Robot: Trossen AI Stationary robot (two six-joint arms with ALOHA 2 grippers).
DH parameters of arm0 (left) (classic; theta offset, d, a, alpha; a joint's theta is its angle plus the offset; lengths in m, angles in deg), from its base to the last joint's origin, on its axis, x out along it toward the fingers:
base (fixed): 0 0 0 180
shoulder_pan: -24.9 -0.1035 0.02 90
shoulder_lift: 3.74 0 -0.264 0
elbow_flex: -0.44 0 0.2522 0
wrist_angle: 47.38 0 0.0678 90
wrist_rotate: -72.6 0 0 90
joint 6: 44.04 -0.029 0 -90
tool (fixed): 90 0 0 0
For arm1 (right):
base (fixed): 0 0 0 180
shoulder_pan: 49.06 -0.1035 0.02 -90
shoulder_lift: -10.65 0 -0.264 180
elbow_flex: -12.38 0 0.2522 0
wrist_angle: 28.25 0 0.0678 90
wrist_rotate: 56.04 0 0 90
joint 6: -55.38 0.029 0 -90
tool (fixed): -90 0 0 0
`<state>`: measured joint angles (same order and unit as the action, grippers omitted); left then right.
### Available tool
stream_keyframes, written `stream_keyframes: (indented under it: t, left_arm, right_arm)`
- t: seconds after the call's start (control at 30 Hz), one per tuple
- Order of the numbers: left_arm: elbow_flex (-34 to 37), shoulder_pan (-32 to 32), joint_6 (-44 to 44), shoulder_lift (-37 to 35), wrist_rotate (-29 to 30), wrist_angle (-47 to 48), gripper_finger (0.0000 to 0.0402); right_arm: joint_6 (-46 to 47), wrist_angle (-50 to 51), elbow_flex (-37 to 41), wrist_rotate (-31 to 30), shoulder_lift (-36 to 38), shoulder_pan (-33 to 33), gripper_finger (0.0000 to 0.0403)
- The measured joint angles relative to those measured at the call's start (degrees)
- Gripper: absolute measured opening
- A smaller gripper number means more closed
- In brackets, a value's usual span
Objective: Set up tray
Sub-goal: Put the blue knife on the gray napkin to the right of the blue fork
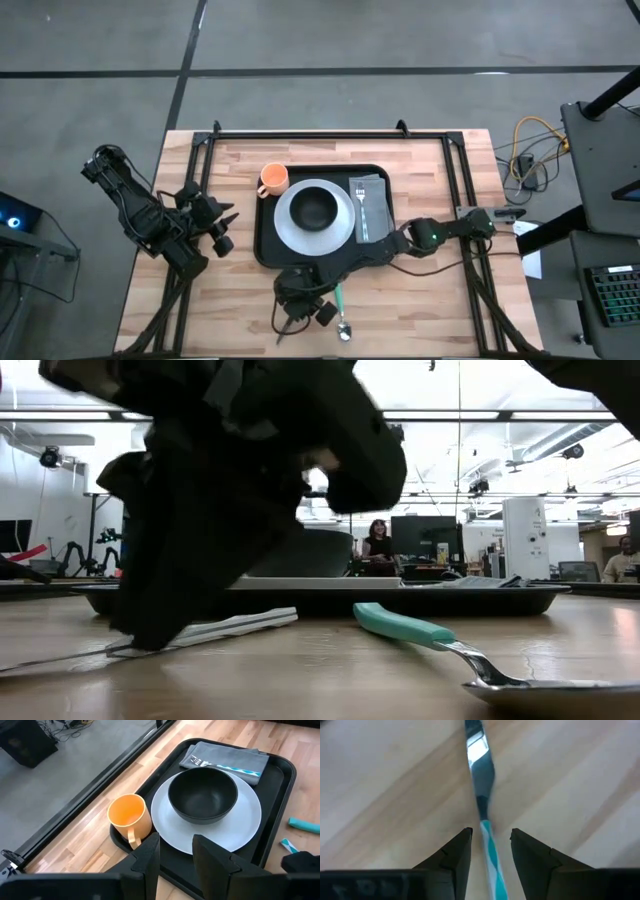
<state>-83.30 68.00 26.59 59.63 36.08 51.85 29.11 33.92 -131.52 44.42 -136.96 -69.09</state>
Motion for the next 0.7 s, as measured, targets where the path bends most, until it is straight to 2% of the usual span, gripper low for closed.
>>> stream_keyframes:
  t: [0.5, 0.7]
  left_arm:
    - [0.0, 0.0, 0.0, 0.0, 0.0, -0.9, 0.0098]
    - [0.0, 0.0, 0.0, 0.0, 0.0, -0.9, 0.0098]
  right_arm:
    - [1.1, -2.3, 3.6, 0.6, 0.4, -0.1, 0.009]
    - [1.2, -2.1, 3.6, 0.7, 0.4, -0.1, 0.0048]
